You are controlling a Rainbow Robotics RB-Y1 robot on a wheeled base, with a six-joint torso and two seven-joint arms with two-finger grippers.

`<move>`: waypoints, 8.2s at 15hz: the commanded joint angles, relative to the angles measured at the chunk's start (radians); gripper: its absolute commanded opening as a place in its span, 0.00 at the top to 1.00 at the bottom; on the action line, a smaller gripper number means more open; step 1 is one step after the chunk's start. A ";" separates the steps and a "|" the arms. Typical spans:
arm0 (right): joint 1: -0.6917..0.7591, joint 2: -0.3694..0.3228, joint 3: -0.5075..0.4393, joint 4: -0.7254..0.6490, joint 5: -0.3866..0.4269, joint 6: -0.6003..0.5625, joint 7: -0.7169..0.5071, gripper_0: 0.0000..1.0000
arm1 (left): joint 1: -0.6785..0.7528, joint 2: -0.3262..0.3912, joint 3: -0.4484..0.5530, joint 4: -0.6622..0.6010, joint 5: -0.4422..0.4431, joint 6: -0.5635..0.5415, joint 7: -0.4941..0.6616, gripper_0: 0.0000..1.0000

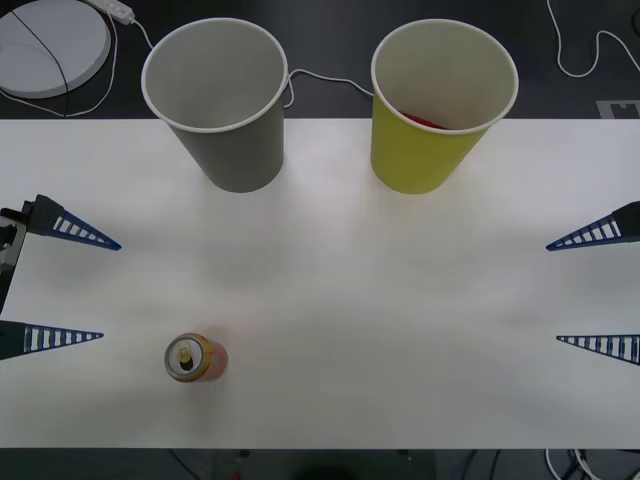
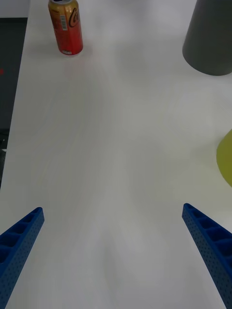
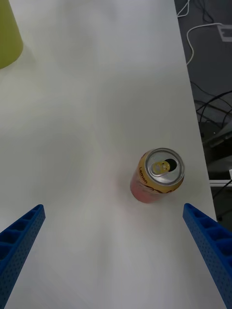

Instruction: Put the can into the green bin and the plastic bottle into the gray bin

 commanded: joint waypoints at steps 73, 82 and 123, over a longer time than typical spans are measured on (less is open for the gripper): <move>0.000 0.000 0.000 0.000 0.000 0.000 0.000 0.00 | -0.139 -0.290 -0.652 0.891 0.629 0.184 -0.965 1.00; 0.000 0.000 0.000 0.000 0.000 0.000 0.000 0.00 | -0.155 -0.159 -0.454 0.677 0.359 0.215 -0.527 1.00; 0.000 0.000 0.000 0.000 0.000 0.000 0.000 0.00 | -1.403 -0.123 -0.902 0.180 -0.141 0.127 1.279 0.99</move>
